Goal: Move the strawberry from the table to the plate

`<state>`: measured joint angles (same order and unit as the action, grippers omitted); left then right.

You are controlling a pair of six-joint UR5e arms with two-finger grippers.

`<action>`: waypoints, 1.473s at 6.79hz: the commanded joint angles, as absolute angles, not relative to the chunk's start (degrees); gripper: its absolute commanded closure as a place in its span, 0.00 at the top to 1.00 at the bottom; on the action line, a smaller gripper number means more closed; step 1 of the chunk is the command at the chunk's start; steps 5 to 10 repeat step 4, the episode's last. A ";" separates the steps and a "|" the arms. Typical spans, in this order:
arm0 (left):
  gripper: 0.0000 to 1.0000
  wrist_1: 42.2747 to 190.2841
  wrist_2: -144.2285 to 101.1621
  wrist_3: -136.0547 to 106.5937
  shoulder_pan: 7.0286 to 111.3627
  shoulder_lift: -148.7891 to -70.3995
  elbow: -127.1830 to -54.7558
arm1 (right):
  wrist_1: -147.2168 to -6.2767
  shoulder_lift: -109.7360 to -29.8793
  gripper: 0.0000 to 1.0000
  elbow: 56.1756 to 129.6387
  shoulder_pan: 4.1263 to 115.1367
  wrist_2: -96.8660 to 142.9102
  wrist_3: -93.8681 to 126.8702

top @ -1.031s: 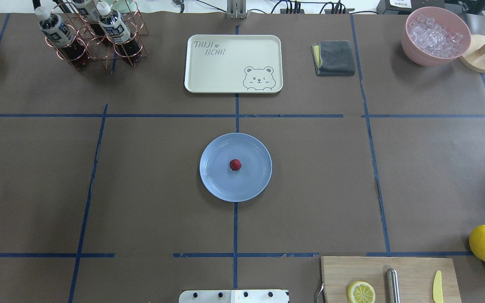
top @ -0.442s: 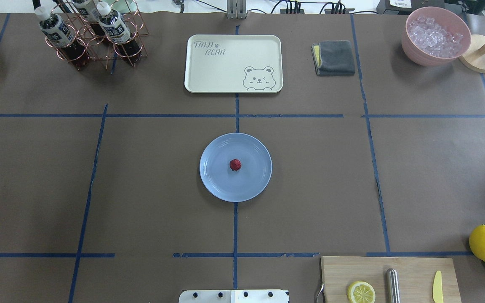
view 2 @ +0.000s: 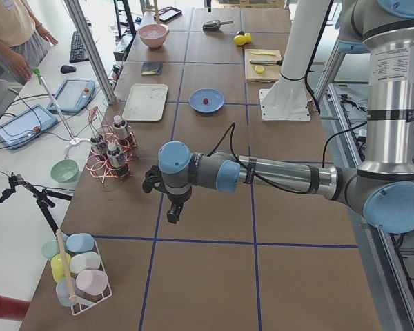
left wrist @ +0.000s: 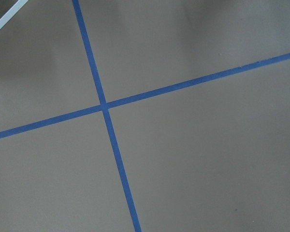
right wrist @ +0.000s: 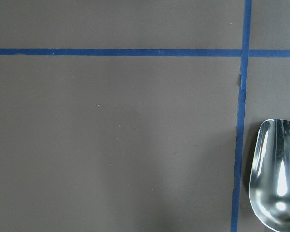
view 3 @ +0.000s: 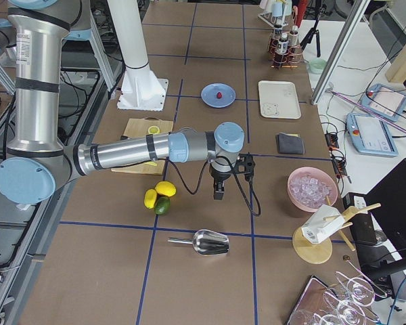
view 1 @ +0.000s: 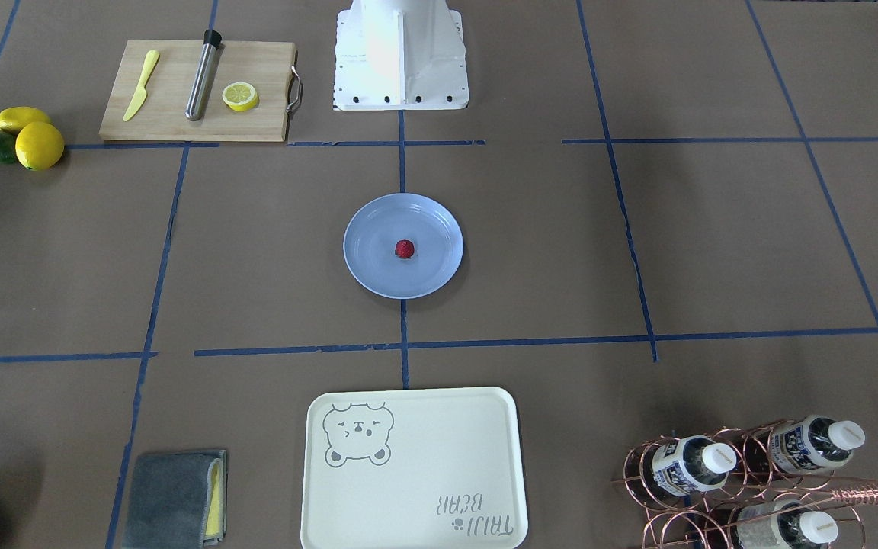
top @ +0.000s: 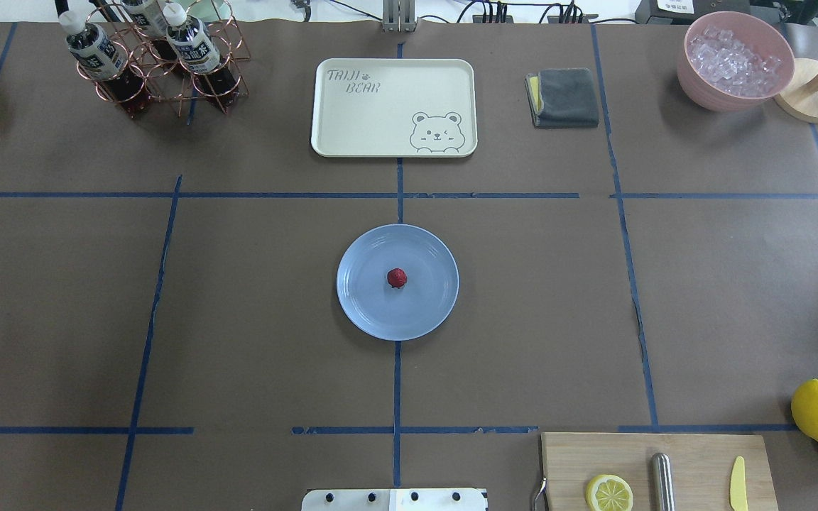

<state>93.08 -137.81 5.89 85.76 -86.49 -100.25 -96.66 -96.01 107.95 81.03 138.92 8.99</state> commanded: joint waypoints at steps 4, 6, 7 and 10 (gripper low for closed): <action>1.00 93.08 -137.81 5.89 85.69 -87.45 -100.28 | -96.68 -95.98 1.00 107.93 81.04 139.04 9.05; 1.00 93.08 -137.81 5.89 85.69 -87.45 -100.28 | -96.68 -95.98 1.00 107.93 81.04 139.04 9.05; 1.00 93.08 -137.81 5.89 85.69 -87.45 -100.28 | -96.68 -95.98 1.00 107.93 81.04 139.04 9.05; 1.00 93.08 -137.81 5.89 85.69 -87.45 -100.28 | -96.68 -95.98 1.00 107.93 81.04 139.04 9.05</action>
